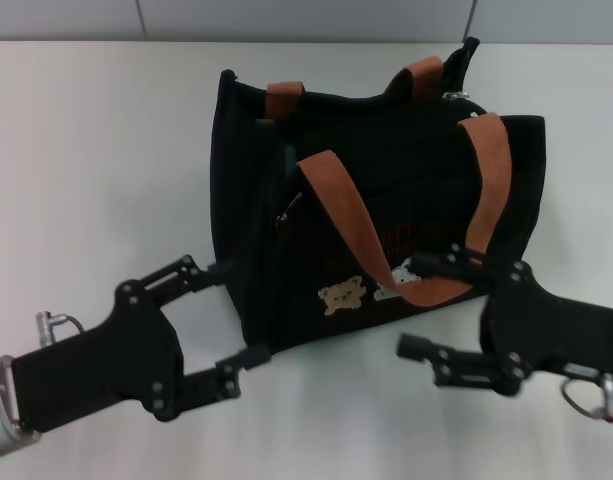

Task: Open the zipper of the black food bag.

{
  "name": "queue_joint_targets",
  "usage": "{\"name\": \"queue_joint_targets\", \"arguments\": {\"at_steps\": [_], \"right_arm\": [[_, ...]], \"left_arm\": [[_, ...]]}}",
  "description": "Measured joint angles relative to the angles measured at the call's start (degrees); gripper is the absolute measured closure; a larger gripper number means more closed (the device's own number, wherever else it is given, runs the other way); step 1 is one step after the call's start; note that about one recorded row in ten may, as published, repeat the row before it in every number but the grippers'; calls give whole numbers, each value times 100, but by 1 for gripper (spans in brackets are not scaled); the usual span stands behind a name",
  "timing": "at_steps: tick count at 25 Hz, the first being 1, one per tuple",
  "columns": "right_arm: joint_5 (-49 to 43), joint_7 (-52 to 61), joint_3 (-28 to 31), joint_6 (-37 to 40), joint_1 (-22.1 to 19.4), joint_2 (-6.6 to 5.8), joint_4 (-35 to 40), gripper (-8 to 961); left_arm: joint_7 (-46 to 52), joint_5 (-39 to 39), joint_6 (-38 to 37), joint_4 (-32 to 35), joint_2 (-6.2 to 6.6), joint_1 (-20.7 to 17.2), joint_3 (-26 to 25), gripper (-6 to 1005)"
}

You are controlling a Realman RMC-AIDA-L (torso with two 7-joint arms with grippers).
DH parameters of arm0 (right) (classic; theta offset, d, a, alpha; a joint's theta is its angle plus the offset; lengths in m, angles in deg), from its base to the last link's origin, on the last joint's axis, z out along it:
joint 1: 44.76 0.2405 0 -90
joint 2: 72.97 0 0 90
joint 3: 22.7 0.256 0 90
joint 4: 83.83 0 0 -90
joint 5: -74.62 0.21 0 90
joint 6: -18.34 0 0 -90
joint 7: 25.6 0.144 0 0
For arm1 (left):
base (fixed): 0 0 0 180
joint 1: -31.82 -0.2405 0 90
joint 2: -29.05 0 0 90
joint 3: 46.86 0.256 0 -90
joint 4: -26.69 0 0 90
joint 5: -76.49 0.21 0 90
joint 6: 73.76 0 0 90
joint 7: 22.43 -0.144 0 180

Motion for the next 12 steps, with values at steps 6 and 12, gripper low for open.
{"name": "queue_joint_targets", "arguments": {"at_steps": [6, 12], "right_arm": [[-4, 298, -455, 374, -181, -15, 544, 122], [-9, 396, -587, 331, -201, -12, 637, 122]], "left_arm": [[201, 8, 85, 26, -14, 153, 489, 220], [207, 11, 147, 30, -16, 226, 601, 220]]}}
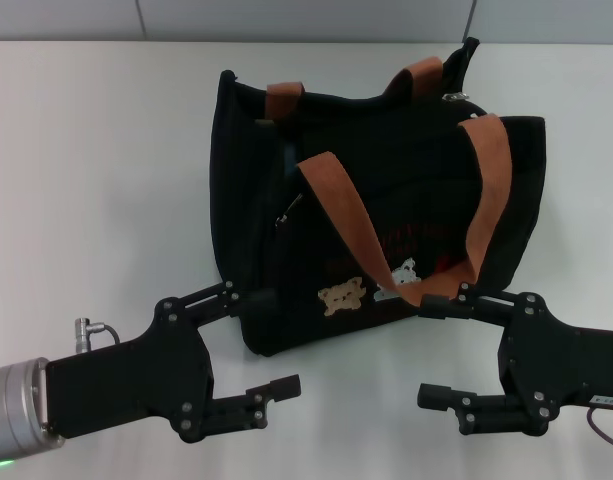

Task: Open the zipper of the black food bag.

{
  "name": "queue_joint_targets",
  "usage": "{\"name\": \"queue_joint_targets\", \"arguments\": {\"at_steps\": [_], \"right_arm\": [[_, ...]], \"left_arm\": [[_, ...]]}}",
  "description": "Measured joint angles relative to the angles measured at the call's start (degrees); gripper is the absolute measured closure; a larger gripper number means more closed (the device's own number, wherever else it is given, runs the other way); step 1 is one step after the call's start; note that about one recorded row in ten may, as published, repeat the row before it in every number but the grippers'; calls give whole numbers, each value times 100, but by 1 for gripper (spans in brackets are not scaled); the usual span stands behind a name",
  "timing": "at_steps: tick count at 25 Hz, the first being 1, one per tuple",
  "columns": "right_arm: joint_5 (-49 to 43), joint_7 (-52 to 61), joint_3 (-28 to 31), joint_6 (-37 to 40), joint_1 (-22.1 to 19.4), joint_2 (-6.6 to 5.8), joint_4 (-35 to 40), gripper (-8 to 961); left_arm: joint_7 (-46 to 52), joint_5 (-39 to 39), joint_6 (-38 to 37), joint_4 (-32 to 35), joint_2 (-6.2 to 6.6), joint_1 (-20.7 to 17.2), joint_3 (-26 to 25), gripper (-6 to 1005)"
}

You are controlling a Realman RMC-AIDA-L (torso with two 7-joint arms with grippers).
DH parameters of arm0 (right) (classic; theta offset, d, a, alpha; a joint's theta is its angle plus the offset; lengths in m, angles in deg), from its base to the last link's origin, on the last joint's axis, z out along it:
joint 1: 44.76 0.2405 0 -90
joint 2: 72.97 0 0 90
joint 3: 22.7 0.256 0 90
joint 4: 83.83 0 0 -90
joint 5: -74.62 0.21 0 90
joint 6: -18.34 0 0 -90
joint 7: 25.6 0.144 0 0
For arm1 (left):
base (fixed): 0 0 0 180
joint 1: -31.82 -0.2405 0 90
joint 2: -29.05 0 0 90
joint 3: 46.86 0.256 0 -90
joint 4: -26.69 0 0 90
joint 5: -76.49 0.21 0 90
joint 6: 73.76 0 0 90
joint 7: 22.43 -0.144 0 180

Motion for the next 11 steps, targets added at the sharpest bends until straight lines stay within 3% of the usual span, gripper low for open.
{"name": "queue_joint_targets", "arguments": {"at_steps": [11], "right_arm": [[32, -68, 63, -37, -17, 21, -25, 122]], "left_arm": [[-57, -17, -14, 7, -11, 6, -30, 220]]}}
